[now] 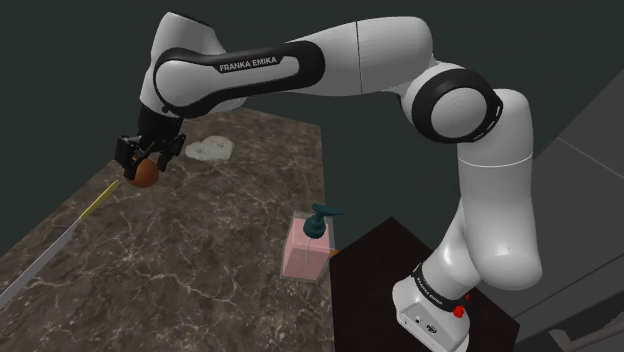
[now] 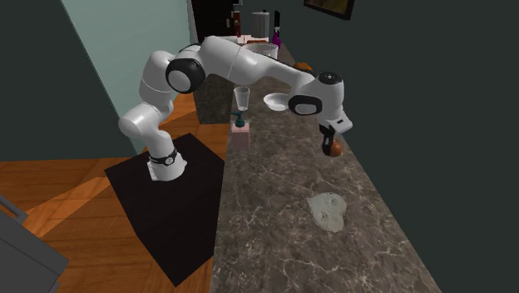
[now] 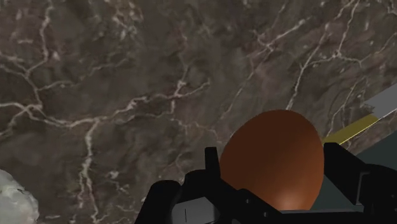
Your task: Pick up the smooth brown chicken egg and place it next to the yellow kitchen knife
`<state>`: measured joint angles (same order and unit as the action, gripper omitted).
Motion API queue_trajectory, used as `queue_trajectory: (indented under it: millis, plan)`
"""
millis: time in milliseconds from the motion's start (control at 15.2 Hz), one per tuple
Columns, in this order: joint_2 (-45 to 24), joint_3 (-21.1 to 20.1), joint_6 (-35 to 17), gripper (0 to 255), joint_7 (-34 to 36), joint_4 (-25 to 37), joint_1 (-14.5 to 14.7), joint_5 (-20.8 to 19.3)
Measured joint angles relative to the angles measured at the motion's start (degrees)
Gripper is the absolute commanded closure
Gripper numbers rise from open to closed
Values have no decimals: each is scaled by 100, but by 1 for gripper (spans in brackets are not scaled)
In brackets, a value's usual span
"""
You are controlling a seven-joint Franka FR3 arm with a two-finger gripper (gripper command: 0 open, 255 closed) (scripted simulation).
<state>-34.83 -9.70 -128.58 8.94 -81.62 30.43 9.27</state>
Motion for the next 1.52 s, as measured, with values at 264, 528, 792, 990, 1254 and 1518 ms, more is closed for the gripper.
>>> queue_trajectory:
  millis: [264, 528, 792, 990, 1254, 1518]
  plan:
    - [-124, -2, -224, 255, -61, -108, -8, 14]
    - [-222, -3, -388, 255, -90, -176, -3, 20]
    - [-228, -4, -407, 255, -96, -188, -4, 22]
    - [-228, -4, -409, 0, -96, -186, -4, 22]
    - [-228, -4, -409, 0, -96, -186, -4, 22]
    - [192, -17, -125, 0, -97, -323, -84, 56]
